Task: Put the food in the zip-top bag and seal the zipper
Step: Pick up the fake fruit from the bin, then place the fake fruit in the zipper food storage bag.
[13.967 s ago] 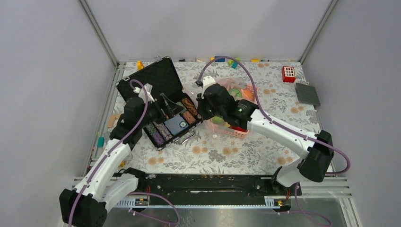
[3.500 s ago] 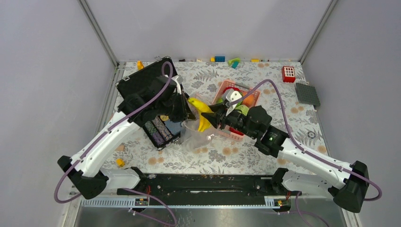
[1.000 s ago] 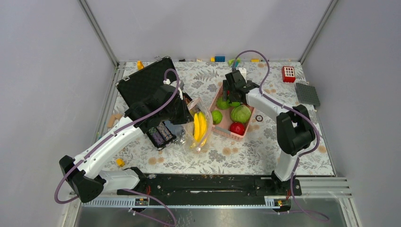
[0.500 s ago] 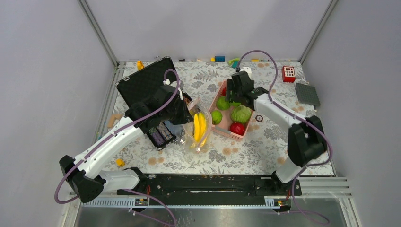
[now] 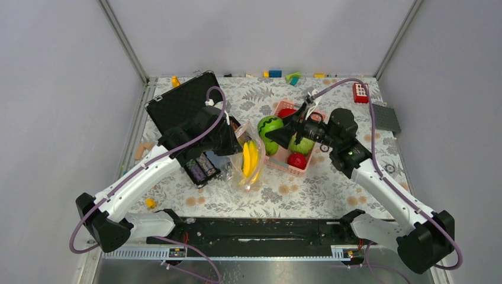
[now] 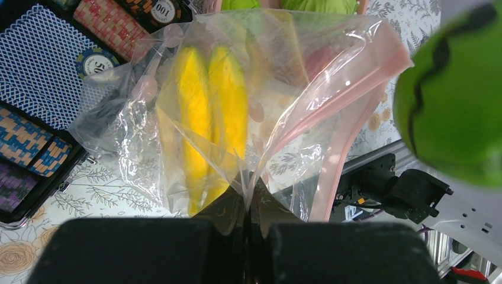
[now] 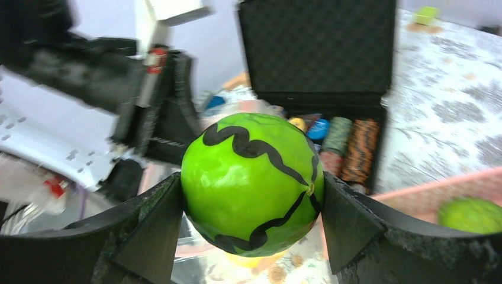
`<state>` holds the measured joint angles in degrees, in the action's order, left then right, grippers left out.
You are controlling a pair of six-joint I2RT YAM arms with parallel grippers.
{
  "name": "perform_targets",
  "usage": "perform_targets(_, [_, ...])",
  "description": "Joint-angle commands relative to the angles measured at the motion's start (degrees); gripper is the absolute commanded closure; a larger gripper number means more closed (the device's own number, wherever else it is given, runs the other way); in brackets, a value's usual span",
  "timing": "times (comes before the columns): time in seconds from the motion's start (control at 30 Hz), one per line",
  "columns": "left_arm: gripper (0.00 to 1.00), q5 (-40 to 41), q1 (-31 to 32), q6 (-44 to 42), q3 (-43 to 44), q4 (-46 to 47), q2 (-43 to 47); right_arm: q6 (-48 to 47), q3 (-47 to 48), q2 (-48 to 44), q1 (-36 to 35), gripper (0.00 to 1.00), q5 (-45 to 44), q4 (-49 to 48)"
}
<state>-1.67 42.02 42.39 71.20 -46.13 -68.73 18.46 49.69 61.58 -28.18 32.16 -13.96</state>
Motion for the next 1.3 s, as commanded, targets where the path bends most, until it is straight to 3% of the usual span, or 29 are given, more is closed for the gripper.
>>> perform_targets(0.0, [1.00,0.9,0.2,-0.6,2.0,2.9,-1.2,1.0,-1.2,-0.9,-4.4,0.63,13.1,-10.2])
perform_targets(0.17, [1.00,0.7,0.2,-0.2,1.9,2.9,-0.9,-9.3,1.4,-0.3,-13.2,0.63,6.0,-0.3])
perform_targets(0.43, [1.00,-0.1,0.2,-0.5,2.3,2.9,0.1,-10.2,1.2,3.1,-14.6,0.63,-5.6,5.6])
perform_targets(0.73, [1.00,-0.2,0.2,-0.8,1.2,5.1,1.4,-11.2,9.0,11.1,-17.5,0.67,-25.0,25.0])
perform_targets(1.03, [1.00,-3.8,0.2,1.8,0.6,9.0,-0.3,-4.6,18.0,18.7,-19.5,0.64,-44.4,37.7])
perform_targets(1.27, [1.00,-6.7,0.2,4.2,-1.2,13.8,-1.5,1.7,26.8,23.5,-20.3,0.59,-52.4,49.3])
